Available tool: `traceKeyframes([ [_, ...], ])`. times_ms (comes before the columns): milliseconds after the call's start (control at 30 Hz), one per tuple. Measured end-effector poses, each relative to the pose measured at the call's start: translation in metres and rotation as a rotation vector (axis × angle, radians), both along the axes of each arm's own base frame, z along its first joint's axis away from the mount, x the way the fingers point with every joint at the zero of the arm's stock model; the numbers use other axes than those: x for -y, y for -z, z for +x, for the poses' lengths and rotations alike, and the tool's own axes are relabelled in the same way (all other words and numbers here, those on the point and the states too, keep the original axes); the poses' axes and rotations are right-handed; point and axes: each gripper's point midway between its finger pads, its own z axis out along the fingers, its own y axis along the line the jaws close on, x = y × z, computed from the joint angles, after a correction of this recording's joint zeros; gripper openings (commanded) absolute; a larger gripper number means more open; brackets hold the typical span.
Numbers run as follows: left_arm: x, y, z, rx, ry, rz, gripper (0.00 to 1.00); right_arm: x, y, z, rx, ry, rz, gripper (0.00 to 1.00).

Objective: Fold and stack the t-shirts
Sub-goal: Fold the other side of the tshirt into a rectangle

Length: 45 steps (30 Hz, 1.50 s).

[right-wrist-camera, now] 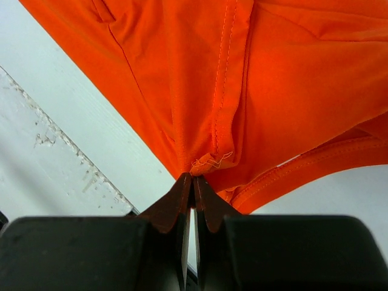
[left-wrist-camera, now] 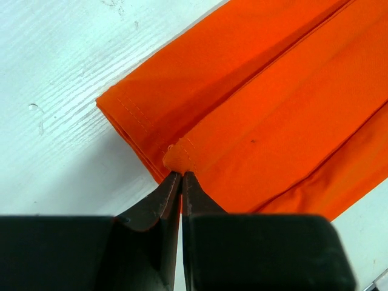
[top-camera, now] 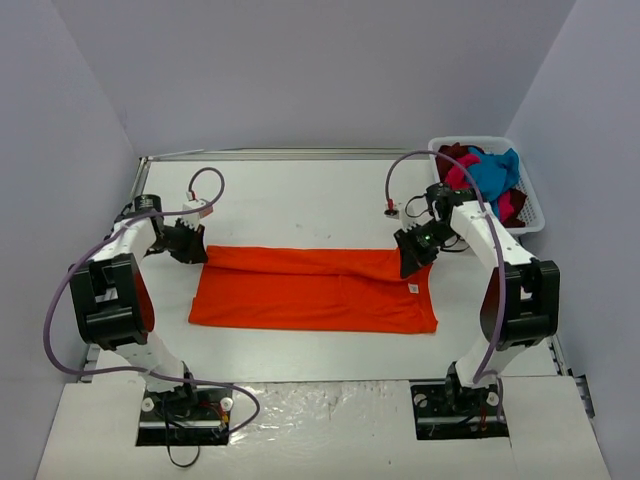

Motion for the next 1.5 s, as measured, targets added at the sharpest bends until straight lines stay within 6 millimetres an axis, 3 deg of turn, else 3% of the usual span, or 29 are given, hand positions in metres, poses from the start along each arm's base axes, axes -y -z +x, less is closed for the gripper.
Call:
traceKeyframes([
  [100,-0.001,-0.001,0.000,0.009,0.006,0.012,0.06,0.000,0.008,-0.005,-0.044,-0.024,-0.037,0.12],
  [133,-0.002,0.000,0.000,0.010,0.010,0.014,0.06,0.000,0.011,-0.007,-0.063,-0.034,-0.049,0.24],
  [200,-0.002,0.002,-0.002,0.009,0.018,0.018,0.08,0.001,0.018,-0.008,-0.092,-0.057,-0.074,0.33],
  [267,-0.002,0.006,-0.006,0.003,0.031,0.022,0.16,0.004,0.025,-0.011,-0.120,-0.072,-0.098,0.36],
  [400,-0.001,0.013,-0.014,-0.011,0.053,0.030,0.17,0.010,0.033,-0.015,-0.154,-0.088,-0.138,0.36],
  [567,-0.005,0.017,-0.017,-0.019,0.063,0.053,0.22,0.012,0.030,-0.012,-0.147,-0.094,-0.152,0.37],
  [833,-0.003,0.015,-0.021,-0.014,0.038,0.038,0.34,0.000,0.017,0.022,-0.078,-0.105,-0.103,0.36],
  [1033,0.001,0.010,-0.021,-0.019,0.013,0.008,0.38,-0.017,0.043,0.050,-0.126,-0.129,-0.043,0.35],
  [1267,-0.004,-0.026,-0.019,0.073,-0.035,0.016,0.40,-0.037,0.075,0.060,-0.184,-0.182,-0.008,0.35],
  [1400,-0.006,-0.052,-0.021,0.148,-0.051,0.030,0.41,-0.049,0.084,0.062,-0.191,-0.219,0.003,0.35],
  [1500,-0.005,-0.057,-0.027,0.163,-0.060,0.031,0.41,-0.055,0.086,0.059,-0.197,-0.243,0.010,0.33],
])
